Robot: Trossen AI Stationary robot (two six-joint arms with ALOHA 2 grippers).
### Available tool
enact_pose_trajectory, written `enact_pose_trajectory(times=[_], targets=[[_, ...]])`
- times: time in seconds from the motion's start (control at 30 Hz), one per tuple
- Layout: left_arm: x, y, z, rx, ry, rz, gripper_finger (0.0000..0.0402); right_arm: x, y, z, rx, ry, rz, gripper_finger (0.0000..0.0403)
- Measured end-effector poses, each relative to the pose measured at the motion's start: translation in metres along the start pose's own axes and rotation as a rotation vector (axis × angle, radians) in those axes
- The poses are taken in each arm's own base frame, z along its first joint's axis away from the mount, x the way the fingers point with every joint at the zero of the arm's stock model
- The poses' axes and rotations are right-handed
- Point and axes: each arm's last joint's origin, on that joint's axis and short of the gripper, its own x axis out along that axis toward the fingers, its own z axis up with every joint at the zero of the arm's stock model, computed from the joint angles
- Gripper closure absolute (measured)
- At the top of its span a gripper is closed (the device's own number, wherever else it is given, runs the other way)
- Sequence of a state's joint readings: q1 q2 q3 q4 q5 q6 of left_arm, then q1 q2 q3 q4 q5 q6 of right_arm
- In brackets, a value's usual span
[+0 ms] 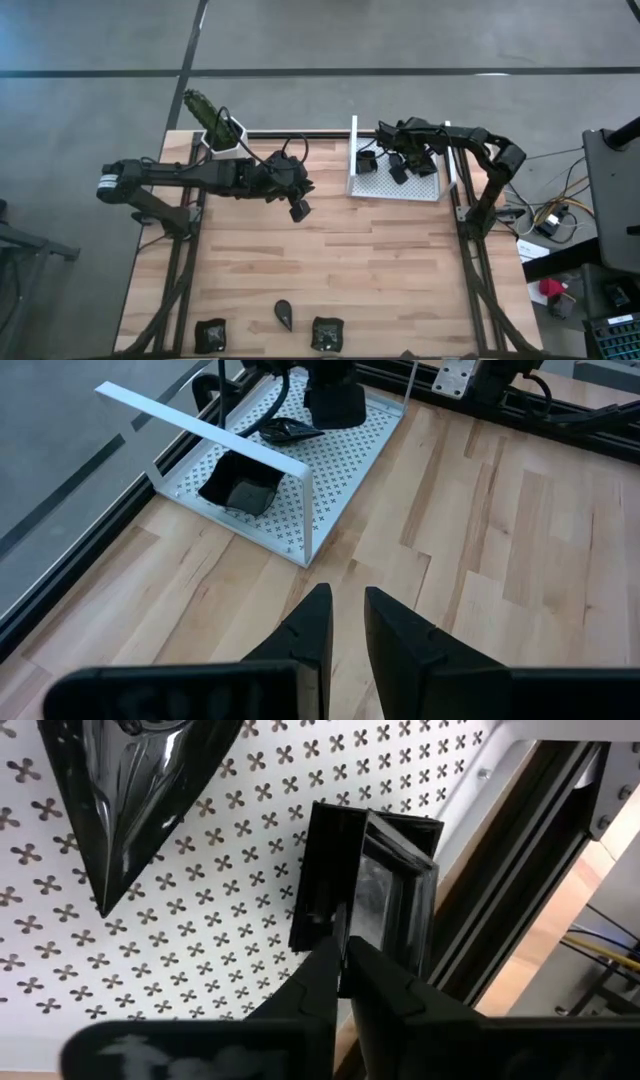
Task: Pick & Place Mini shaped plates
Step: Stack the black square plate on top of the other black square plates on the shelf, then stack the black distorted square plate on top of the other black distorted square plates on the shelf
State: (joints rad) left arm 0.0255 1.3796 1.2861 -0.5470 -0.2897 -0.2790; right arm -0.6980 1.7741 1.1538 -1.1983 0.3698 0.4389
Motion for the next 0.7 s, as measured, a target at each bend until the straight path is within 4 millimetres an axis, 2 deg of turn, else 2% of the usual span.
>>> enact_pose_trajectory(times=[0.27,0.47,0.57,0.7], targets=[[0.0,0.0,0.0,0.0,0.001,-0.002,0.0347,0.0,0.0,0.0,0.004,-0.002,0.001,0.0312],[0.0,0.0,-0.001,0.004,0.013,0.0,0.0347,-0.003,-0.002,-0.001,0.008,-0.011,0.007,0.0293],[0.0,0.001,-0.004,0.012,0.041,0.007,0.0347,-0.012,-0.006,-0.005,0.022,-0.042,0.029,0.0292],[-0.005,0.0,-0.008,0.048,0.079,0.009,0.0347,-0.035,-0.014,-0.019,0.05,-0.132,0.075,0.03]])
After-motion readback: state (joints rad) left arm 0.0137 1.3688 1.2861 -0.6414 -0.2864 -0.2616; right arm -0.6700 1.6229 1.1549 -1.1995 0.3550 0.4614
